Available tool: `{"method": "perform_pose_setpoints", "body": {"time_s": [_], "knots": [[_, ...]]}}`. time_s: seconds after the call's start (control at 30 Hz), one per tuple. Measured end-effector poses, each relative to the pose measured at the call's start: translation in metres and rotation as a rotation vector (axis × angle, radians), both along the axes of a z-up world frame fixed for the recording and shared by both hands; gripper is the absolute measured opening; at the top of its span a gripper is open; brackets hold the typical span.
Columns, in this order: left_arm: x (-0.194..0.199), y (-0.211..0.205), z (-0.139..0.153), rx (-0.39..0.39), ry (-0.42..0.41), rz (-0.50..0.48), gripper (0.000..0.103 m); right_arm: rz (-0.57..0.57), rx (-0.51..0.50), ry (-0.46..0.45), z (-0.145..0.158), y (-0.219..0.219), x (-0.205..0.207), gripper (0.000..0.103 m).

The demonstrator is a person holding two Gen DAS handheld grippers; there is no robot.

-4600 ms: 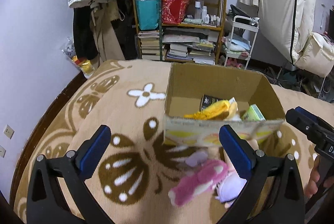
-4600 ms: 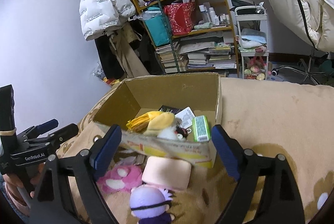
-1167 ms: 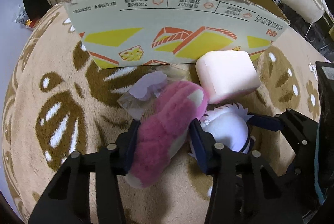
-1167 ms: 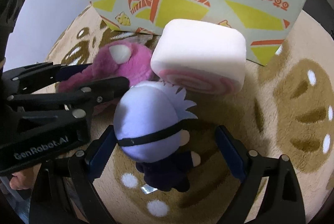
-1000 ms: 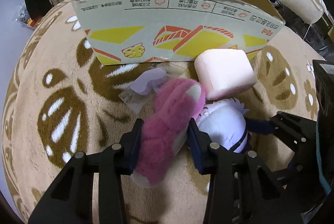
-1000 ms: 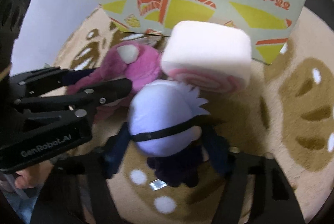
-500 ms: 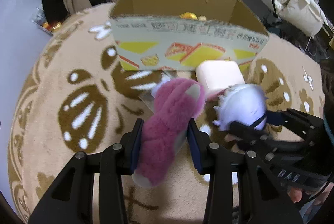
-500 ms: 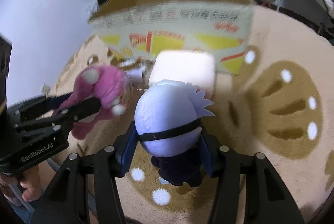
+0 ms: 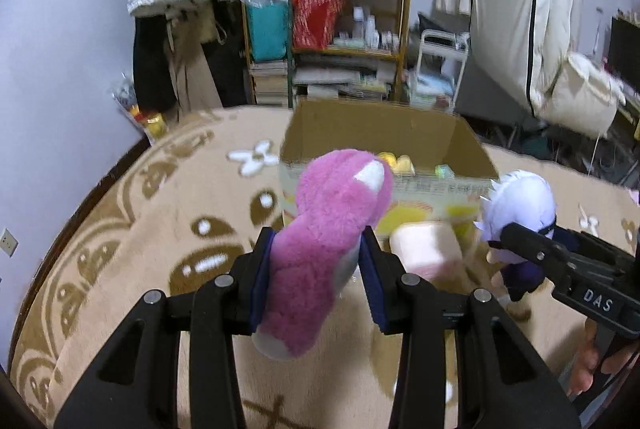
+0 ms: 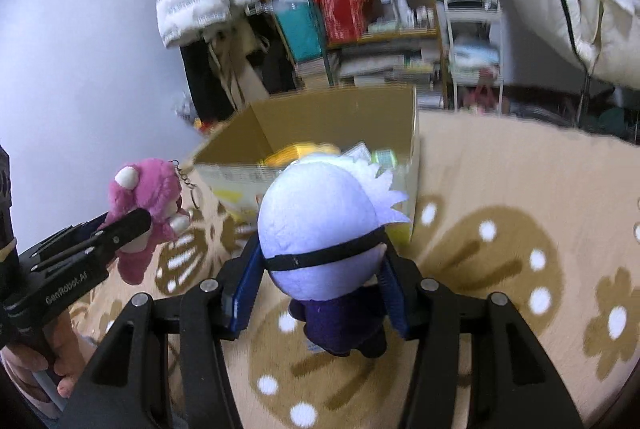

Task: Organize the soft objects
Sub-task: 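Lift the pink plush with the left tool while the right tool lifts the doll over the box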

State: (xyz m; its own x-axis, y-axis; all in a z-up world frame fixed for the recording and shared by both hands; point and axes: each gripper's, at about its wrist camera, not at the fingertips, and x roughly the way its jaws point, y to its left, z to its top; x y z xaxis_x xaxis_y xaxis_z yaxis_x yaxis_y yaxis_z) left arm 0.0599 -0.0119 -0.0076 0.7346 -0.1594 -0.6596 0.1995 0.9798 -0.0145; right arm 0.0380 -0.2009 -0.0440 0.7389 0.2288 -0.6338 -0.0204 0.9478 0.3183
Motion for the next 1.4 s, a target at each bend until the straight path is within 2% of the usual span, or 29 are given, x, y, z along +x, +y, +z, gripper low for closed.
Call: {"method": "perform_pose_setpoints", "body": {"time_s": [0.2, 0.33, 0.8, 1.03, 1.2, 1.4], "knots": [[0.01, 0.006, 0.016, -0.035, -0.073, 0.025, 0.039, -0.022, -0.037, -0.114, 0.024, 0.001, -0.009, 0.057], [0.019, 0.008, 0.024, -0.025, -0.124, 0.031, 0.039, -0.038, -0.036, -0.178, 0.037, -0.003, -0.009, 0.057], [0.054, -0.001, 0.042, -0.012, -0.223, 0.02, 0.04, -0.068, -0.044, -0.254, 0.049, -0.015, 0.025, 0.057], [0.072, -0.006, 0.039, -0.01, -0.233, 0.015, 0.04, -0.047, -0.058, -0.258, 0.047, -0.013, 0.045, 0.057], [0.09, -0.013, 0.031, 0.01, -0.193, 0.014, 0.04, -0.039, -0.058, -0.25, 0.041, -0.014, 0.055, 0.057], [0.103, -0.012, 0.026, -0.014, -0.171, 0.011, 0.04, -0.034, -0.038, -0.238, 0.035, -0.016, 0.065, 0.057]]}}
